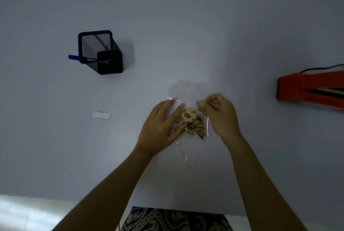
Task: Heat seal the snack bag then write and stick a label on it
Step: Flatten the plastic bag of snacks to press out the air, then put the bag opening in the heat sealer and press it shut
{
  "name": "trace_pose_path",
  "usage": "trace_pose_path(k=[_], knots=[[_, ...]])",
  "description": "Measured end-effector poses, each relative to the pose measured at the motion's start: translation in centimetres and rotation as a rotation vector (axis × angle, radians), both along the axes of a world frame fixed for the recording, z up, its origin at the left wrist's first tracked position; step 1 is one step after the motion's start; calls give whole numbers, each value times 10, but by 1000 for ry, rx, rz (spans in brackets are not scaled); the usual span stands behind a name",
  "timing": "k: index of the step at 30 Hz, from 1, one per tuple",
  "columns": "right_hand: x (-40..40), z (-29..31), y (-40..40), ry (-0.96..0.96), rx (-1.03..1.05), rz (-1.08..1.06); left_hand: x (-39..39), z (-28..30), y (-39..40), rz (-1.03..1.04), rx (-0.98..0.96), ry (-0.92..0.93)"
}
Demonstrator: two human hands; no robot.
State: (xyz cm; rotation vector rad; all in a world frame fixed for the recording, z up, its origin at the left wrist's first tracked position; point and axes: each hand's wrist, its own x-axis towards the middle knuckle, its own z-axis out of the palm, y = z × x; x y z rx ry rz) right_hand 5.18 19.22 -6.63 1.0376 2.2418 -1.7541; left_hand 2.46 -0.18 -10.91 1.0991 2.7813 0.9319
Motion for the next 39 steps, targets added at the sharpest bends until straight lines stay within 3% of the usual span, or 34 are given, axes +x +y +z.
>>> trace_pose_path(k=[2,5,7,17,26,39], knots=[[6,3,1,52,-147,-5,1,9,1,164,57,-105],[13,12,7,65,-242,-29,4,30,17,467,318,-511],[18,21,13,75,-311,-67,0,41,32,552,462,-699],[84,57,85,98,-283,-378,21,83,122,311,476,-1032],[155,65,219,39,-343,-431,78,91,259,332,410,-1186],[151,51,314,-44,-338,-415,92,81,358,510,380,-1142]])
